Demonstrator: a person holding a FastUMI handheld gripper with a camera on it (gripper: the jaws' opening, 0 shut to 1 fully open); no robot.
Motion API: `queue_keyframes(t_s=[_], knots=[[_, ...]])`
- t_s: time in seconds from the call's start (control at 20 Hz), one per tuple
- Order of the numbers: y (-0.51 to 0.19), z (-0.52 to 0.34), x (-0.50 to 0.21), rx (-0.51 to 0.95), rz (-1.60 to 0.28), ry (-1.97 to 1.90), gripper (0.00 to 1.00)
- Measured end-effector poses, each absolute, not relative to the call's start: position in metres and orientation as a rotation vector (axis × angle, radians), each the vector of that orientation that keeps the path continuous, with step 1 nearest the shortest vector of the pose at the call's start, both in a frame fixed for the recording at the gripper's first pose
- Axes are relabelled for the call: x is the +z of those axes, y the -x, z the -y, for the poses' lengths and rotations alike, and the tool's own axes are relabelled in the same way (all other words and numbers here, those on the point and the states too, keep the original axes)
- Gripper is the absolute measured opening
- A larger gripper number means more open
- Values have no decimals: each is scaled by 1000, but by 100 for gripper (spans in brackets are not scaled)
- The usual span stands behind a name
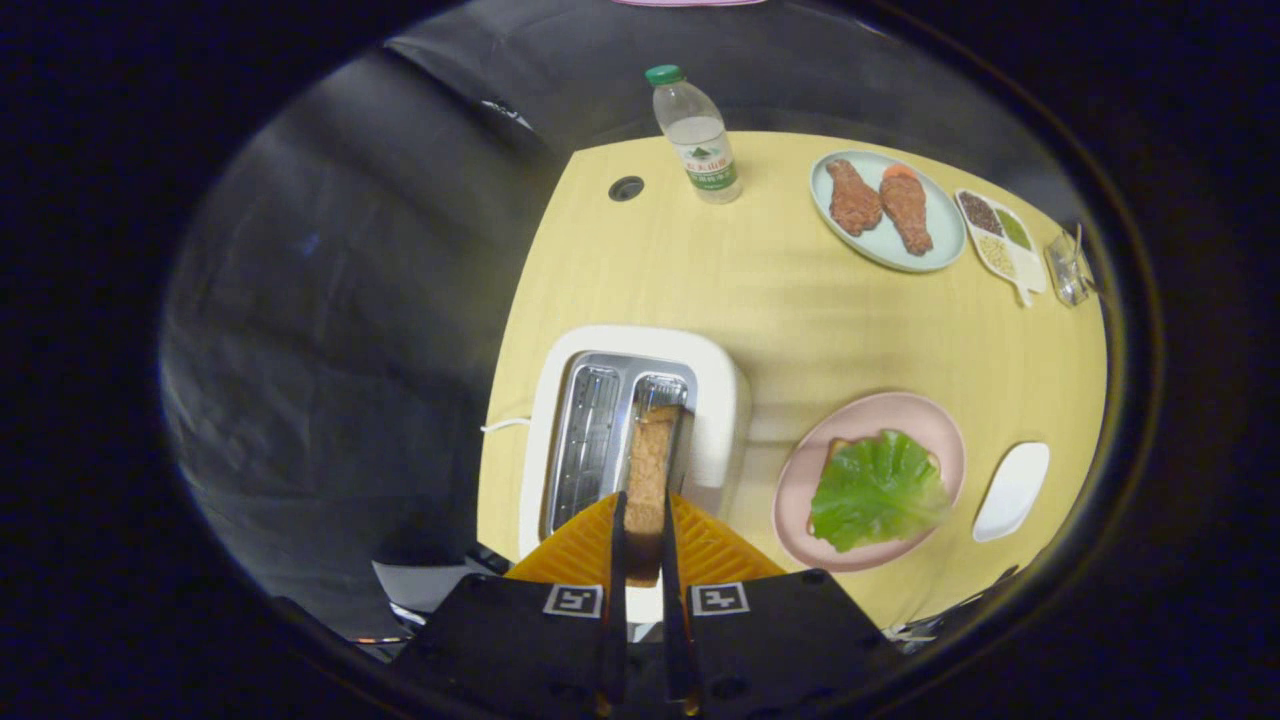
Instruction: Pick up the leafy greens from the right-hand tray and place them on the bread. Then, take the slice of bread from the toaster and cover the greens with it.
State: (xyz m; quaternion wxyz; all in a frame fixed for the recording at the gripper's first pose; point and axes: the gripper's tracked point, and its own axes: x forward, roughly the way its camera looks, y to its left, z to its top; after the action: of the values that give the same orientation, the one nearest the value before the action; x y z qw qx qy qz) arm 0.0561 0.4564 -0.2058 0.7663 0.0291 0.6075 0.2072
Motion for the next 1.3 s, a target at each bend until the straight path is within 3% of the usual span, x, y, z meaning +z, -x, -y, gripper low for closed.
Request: queue_keyframes(t_s=[0.75, 1.3], knots=[[-66, -366, -82, 584, -1182, -467, 18], [-72, -279, -164, 566, -1149, -631, 18]])
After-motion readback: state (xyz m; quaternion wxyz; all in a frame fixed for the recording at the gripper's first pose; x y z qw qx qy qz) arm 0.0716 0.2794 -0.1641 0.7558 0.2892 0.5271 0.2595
